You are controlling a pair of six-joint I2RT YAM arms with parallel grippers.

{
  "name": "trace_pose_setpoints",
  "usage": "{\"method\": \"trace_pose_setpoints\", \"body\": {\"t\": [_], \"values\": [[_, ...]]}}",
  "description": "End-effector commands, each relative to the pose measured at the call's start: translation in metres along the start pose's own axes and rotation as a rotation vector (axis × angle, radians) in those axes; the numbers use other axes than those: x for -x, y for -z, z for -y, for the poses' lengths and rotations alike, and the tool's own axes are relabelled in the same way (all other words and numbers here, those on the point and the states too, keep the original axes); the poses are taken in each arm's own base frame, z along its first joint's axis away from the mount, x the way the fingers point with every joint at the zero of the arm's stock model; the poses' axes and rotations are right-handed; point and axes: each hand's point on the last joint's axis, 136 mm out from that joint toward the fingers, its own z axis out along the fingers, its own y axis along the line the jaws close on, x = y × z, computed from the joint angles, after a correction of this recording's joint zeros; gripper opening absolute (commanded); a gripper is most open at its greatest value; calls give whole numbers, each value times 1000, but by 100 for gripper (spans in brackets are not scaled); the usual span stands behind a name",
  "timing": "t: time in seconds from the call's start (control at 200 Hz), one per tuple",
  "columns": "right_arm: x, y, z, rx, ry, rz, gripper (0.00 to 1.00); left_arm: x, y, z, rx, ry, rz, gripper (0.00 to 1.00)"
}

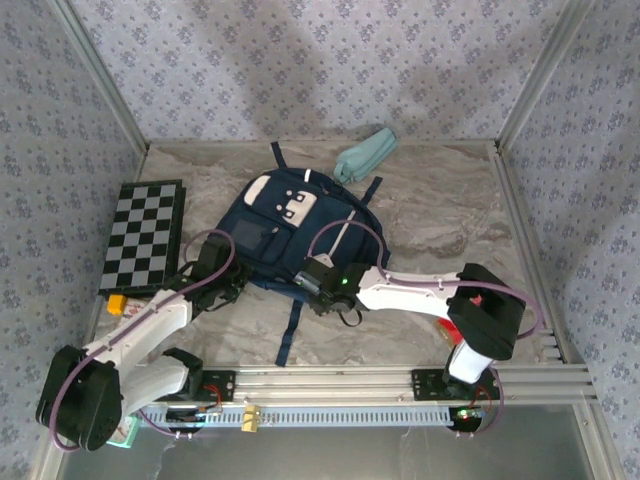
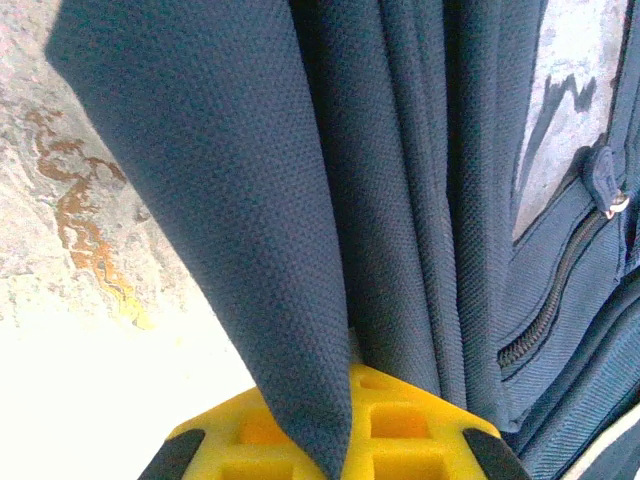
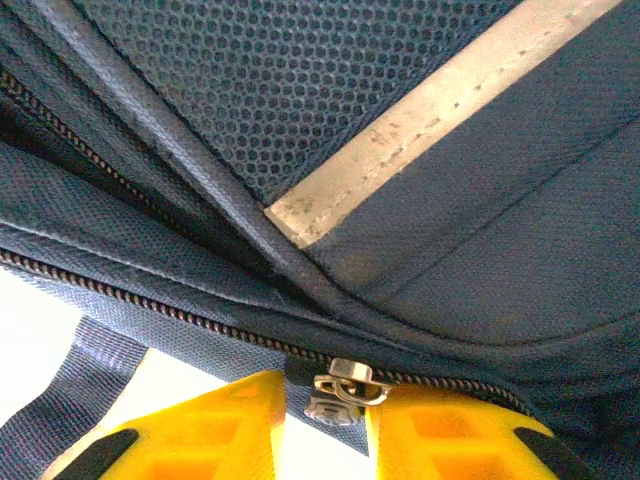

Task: Pack books, pencil case, and school supplies into a backpack

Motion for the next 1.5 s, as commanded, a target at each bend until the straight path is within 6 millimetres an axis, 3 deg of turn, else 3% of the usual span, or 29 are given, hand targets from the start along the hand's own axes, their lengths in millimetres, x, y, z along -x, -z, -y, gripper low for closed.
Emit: {"method": "trace_pose_setpoints", "body": {"t": [0.0,0.225,0.35,0.475,0.8,0.969,1.119,1.224,1.319,1.494], "values": [[18,-7,0,-25,17,41,29,5,5,23,-65,-11,9,0],[19,-21,14,-136,12,50,35,3,3,21,-65,-4,-1,0],[25,-22,13,-157,16,71,27,3,4,23,-71,-3,0,0],[26,-10,14,-169,48,89,17,6,5,22,-59,-20,19,0],[-9,19,50,-215,-18,39,2,50,8,19,4,-36,109,0],[-31,27,69,-234,-28,-9,0,67,3,27,16,-37,122,0],[-32,33,78,-201,-75,-7,1,79,-10,37,22,-45,117,0],[-25,30,67,-146,-64,-18,2,88,-25,56,-1,-78,80,0],[-12,20,40,-37,-62,-12,3,90,-37,75,-9,-149,37,0],[14,13,4,98,-51,25,5,77,-40,95,-87,-262,-48,27]]}}
